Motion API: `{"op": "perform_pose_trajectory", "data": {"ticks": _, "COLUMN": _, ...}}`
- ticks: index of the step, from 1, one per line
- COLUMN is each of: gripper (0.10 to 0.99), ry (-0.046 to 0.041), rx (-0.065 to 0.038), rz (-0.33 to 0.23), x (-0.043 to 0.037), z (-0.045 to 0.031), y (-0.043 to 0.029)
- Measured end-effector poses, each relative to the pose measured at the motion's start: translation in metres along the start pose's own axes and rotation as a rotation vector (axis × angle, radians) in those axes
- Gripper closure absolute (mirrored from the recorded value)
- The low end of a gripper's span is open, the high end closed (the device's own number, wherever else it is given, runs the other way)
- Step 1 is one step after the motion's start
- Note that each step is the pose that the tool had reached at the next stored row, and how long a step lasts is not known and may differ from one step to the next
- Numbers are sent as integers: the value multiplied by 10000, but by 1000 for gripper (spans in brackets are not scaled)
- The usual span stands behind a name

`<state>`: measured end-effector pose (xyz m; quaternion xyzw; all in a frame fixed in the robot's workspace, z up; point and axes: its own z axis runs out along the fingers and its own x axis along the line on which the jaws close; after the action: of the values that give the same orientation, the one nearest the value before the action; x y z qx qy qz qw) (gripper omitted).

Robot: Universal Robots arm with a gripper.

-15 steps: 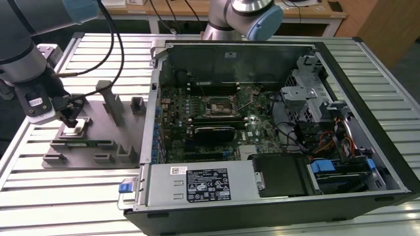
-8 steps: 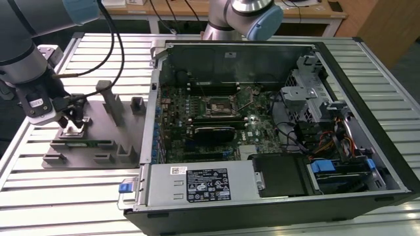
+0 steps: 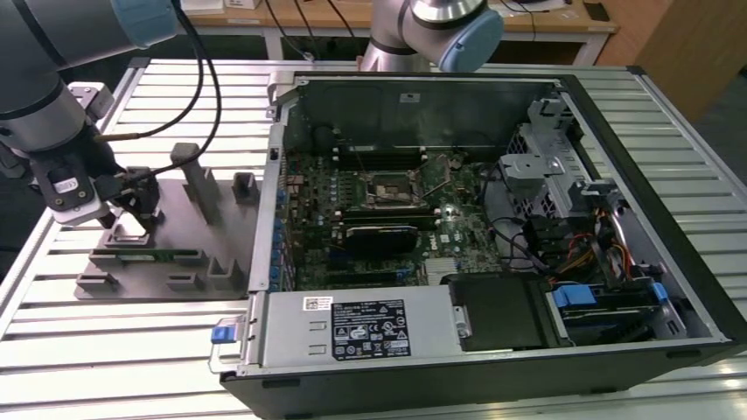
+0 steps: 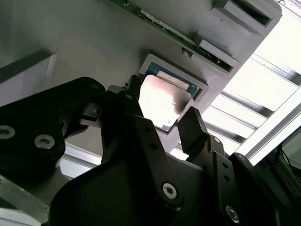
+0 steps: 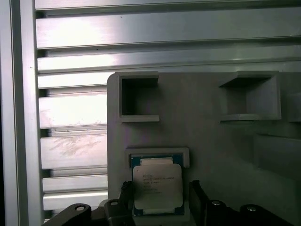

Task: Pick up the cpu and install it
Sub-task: 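Pick up the cpu and move it towards the insertion slot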

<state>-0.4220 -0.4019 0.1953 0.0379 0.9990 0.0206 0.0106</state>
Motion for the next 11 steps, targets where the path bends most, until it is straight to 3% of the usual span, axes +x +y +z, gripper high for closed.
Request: {"op": "perform_pose_trajectory", "data": {"ticks": 11, "gripper": 486, "ry": 0, "rx": 0, "rz": 0, "x": 2, "z": 1, "y": 0}}
